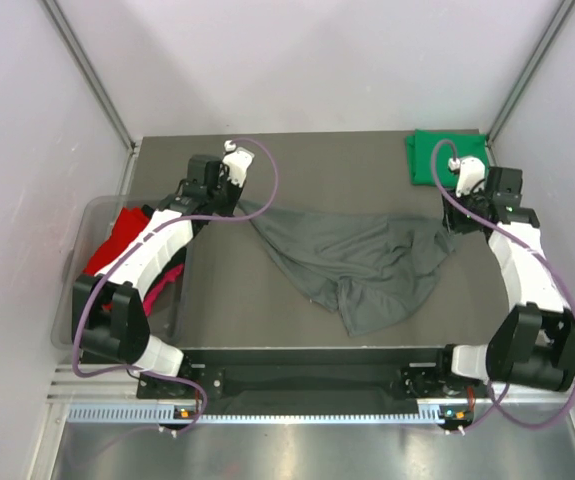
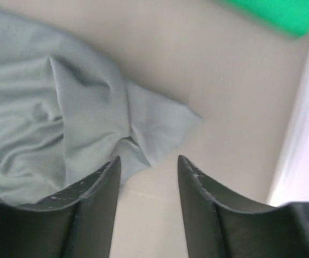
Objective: Fold and stack the t-shirts
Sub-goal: Flatten the tshirt out
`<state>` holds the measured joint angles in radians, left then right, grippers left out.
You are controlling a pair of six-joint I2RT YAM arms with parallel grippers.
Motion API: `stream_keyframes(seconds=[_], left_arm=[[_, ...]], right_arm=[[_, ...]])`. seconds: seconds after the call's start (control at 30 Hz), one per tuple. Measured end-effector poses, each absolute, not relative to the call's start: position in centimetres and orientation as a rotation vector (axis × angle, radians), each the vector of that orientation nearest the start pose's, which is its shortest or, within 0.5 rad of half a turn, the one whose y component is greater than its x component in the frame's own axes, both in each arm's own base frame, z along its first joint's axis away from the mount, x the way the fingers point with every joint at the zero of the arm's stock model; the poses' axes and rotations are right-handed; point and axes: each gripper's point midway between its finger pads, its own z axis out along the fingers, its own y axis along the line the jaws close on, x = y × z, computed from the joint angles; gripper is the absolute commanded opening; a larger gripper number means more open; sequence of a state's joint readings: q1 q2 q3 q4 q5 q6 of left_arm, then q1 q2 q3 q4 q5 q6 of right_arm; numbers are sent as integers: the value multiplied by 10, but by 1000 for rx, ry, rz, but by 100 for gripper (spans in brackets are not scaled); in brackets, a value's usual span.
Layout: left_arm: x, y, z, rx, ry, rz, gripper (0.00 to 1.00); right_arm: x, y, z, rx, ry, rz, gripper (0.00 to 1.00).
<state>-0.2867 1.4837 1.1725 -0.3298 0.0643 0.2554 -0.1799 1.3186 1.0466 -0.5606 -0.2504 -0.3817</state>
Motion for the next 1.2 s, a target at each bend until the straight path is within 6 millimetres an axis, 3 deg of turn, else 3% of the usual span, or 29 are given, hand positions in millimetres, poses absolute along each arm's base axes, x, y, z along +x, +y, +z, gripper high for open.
stream_keyframes(seconds=[0.13, 0.2, 0.27, 0.37, 0.47, 0.57, 0.77, 0.97, 1.2], left_arm=[[407, -122, 177, 620, 2121, -101, 0], [407, -123, 177, 618, 2122, -103, 0], [407, -123, 177, 616, 2123, -107, 0], [406, -123, 177, 615, 2124, -107, 0], [404, -122, 174, 616, 2129, -108, 0], [404, -122, 174, 615, 2130, -106, 0], [405, -120, 174, 610, 2132, -94, 0], [406, -115, 173, 598, 2136, -86, 0], [406, -111, 171, 588, 2144, -78, 0]], right_arm=[[337, -33, 203, -387, 2179, -41, 48], [329, -20, 225, -483, 2088, -16, 47], [315, 1, 231, -626, 2033, 61, 45], [289, 45, 205, -884, 2022, 226, 40], [252, 93, 155, -1141, 2070, 424, 38], [207, 124, 113, -1359, 2118, 573, 37], [173, 175, 107, -1663, 1960, 629, 34], [163, 190, 85, -1775, 1939, 626, 36], [124, 192, 54, -1991, 1897, 615, 38]])
